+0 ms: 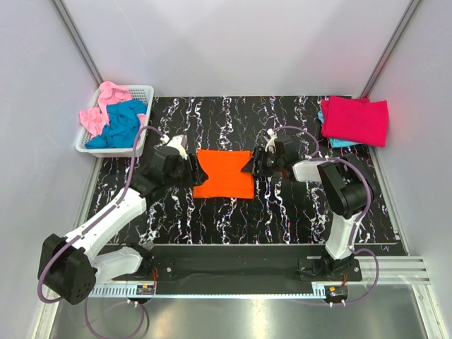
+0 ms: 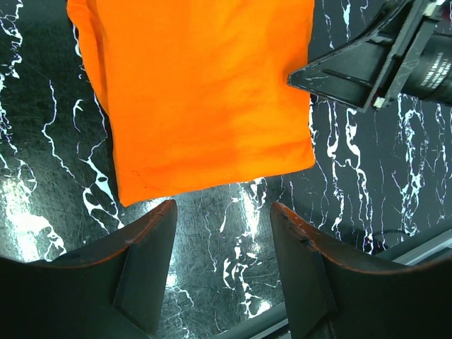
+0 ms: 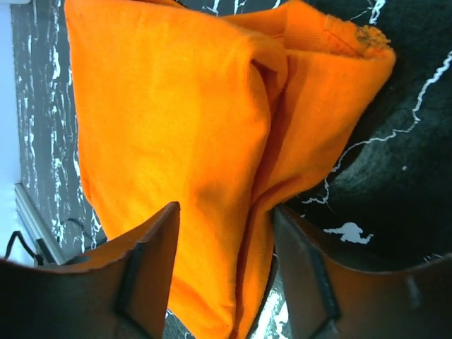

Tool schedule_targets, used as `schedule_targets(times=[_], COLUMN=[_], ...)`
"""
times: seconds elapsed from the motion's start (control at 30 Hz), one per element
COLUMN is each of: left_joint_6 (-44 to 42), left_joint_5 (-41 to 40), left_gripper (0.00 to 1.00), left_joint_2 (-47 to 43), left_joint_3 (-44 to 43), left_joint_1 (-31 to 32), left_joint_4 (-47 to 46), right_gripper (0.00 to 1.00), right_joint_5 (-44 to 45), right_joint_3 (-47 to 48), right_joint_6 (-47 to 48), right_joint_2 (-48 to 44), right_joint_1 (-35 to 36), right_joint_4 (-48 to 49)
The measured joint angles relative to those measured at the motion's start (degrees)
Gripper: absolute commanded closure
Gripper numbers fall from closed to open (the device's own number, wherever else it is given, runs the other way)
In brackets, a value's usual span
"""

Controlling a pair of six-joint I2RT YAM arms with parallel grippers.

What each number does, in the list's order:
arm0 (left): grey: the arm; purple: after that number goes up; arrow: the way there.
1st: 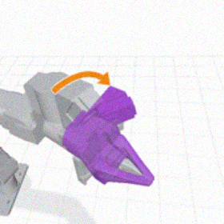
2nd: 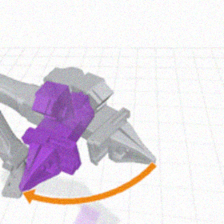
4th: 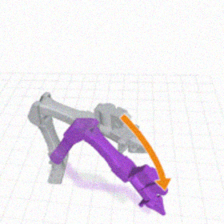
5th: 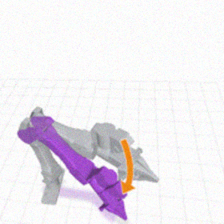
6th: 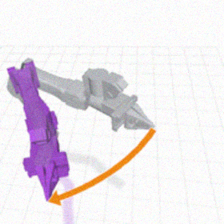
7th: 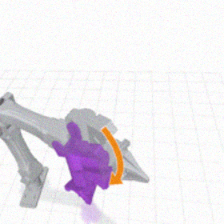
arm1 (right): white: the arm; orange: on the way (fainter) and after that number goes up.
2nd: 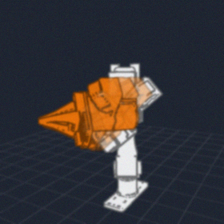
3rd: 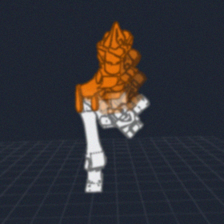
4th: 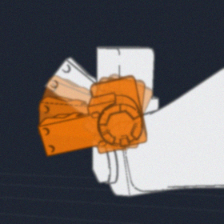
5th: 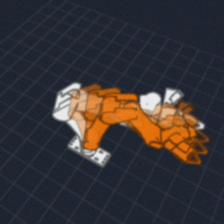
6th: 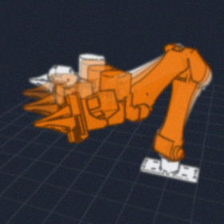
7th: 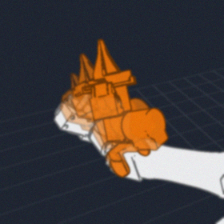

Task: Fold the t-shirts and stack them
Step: Neatly place the folded tshirt to the corner

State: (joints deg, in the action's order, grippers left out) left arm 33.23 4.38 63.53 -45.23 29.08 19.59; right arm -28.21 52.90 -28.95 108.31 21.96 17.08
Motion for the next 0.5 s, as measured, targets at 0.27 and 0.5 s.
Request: schedule_targets(times=[0.27, 0.5], left_joint_6=[0.0, 0.0], left_joint_5=[0.4, 0.6], left_gripper=[0.39, 0.39], left_joint_2=[-0.9, -1.7], left_joint_3=[0.9, 1.3], left_joint_1=[-0.3, -0.4], left_joint_4=[0.0, 0.0], right_gripper=[0.98, 1.00], right_joint_5=[-1.6, -0.9], right_joint_3=[0.0, 6.5], right_joint_6=[-1.0, 1.8], right_joint_2=[2.6, 4.2], right_joint_1=[0.0, -0.1], right_joint_4=[0.7, -8.5])
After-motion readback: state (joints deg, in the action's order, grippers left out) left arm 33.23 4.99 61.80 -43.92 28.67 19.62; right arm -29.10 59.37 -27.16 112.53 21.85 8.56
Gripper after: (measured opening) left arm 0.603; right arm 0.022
